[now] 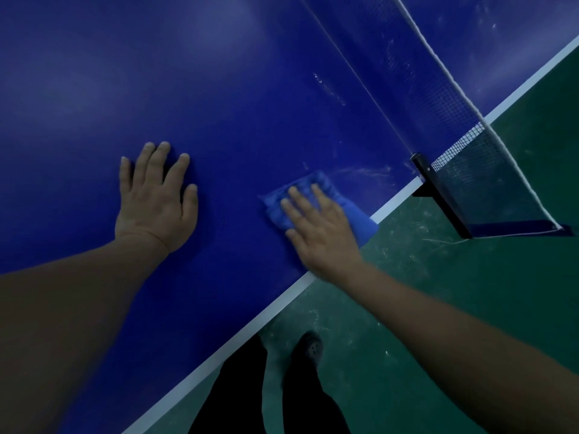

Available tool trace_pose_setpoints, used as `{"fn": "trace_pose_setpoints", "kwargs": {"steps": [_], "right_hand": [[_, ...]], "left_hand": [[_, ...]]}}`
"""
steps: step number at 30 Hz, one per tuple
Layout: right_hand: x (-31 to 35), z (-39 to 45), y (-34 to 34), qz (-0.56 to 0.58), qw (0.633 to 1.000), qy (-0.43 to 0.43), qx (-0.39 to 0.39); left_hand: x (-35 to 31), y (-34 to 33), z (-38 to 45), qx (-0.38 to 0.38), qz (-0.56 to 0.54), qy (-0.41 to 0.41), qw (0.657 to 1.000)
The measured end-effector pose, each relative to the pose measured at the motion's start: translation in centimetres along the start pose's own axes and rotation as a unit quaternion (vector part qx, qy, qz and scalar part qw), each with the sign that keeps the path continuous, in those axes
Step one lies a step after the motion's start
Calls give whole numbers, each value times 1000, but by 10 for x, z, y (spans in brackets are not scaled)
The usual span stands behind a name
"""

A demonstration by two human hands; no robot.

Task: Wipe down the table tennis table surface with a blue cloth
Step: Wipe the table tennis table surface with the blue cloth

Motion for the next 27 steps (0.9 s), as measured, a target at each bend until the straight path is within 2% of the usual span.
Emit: {"fn": "trace_pose_setpoints", "kwargs": {"steps": [1,2,4,5,7,10,12,13,15,18,20,21,23,25,27], "right_hand": [[-24,9,5,-11,999,-41,-19],[-54,20,10,-7,992,-123,-20],[-104,38,17,28,954,-300,-2],[-104,46,17,45,943,-330,7],[-58,53,18,27,961,-274,1],[35,18,9,17,999,-46,2],[48,-12,-1,-6,998,58,30],[37,-14,-1,-10,996,74,38],[-2,3,5,-12,999,23,26],[-54,46,18,37,982,-182,28],[-50,62,19,74,956,-285,11],[-33,65,18,75,952,-297,7],[23,53,14,57,973,-224,-7],[78,17,7,36,997,-73,10],[69,-13,2,15,1000,-16,12]], "left_hand": [[0,0,0,-1,0,0,1000],[1,0,0,0,0,-1,1000],[1,-1,0,0,1,-3,1000],[2,-1,1,-1,2,-4,1000],[2,-1,2,0,2,-6,1000],[2,-1,0,-4,0,-4,1000],[1,-1,0,-5,-5,-7,1000],[1,-1,0,-4,-6,-8,1000],[2,-1,0,-3,-3,-6,1000],[2,-2,-1,2,2,-8,1000],[2,-2,0,0,4,-7,1000],[2,-1,0,-1,4,-9,1000],[2,-1,0,-4,0,-11,1000],[2,0,0,-7,-5,-12,1000],[2,-1,0,-7,-5,-11,1000]]}}
Point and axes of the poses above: each hand's wrist, its own z-axis towards the middle knuckle, its own y-axis out of the back of the hand, x = y × z, the point moved 8 cm from there along z, towards the middle knuckle, and after that the axes turned 3 degrees about -z, right-handed, at the moved point
